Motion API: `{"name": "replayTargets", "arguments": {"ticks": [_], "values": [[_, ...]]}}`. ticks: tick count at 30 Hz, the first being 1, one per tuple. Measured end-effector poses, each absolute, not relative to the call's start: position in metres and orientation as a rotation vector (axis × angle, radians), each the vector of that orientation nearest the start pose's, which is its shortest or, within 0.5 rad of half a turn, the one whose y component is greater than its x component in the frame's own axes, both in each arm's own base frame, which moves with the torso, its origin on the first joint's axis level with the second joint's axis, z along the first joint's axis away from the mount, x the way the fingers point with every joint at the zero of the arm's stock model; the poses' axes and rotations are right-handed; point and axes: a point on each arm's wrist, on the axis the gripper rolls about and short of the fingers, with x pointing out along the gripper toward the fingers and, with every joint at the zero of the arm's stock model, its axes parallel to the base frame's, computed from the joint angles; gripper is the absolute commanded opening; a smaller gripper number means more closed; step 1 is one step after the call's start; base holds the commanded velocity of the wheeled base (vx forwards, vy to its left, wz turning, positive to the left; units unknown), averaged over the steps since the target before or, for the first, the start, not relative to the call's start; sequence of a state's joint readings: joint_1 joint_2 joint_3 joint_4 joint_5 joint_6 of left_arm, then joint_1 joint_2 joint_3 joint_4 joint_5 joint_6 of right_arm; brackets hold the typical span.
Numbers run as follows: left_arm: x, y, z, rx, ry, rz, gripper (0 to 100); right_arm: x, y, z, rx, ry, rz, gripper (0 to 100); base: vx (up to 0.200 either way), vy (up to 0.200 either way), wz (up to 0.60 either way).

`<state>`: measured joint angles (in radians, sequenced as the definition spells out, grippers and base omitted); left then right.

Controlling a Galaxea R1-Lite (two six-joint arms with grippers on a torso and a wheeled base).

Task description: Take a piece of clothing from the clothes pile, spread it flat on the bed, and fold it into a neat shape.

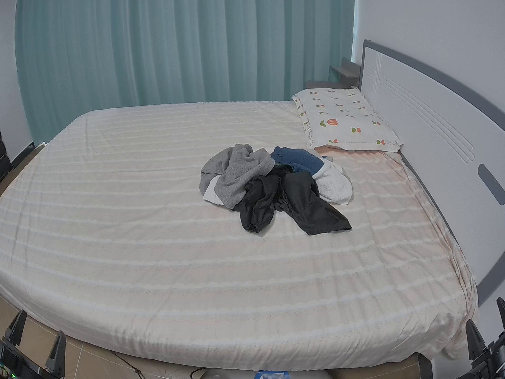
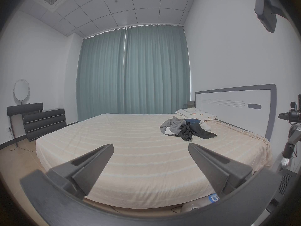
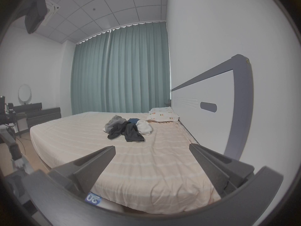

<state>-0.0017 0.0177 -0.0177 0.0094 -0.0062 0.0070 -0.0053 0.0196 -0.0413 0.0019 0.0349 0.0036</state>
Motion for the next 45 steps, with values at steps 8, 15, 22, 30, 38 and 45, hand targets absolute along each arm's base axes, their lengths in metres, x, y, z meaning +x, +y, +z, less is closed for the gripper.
{"name": "replayTargets", "arguments": {"ticks": [8,15,22,30,38,45], "values": [[-0.023,0.000,0.080,0.007,0.009,-0.008,100,-0.023,0.002,0.137,0.019,-0.035,0.125,100,0.000,0.000,0.00],[-0.023,0.000,0.080,0.007,0.010,-0.008,100,0.018,0.004,0.161,0.072,0.133,0.199,100,0.000,0.000,0.00],[-0.023,0.000,0.080,0.007,0.010,-0.008,100,0.080,0.010,0.177,0.148,0.261,0.222,100,0.000,0.000,0.00],[-0.023,0.000,0.080,0.007,0.010,-0.008,100,0.164,0.024,0.182,0.234,0.376,0.199,100,0.000,0.000,0.00],[-0.023,0.000,0.080,0.007,0.009,-0.008,100,0.263,0.049,0.164,0.331,0.462,0.144,100,0.000,0.000,0.00],[-0.023,0.000,0.080,0.007,0.009,-0.008,100,0.361,0.077,0.131,0.447,0.472,0.094,100,0.000,0.000,0.00]]}}
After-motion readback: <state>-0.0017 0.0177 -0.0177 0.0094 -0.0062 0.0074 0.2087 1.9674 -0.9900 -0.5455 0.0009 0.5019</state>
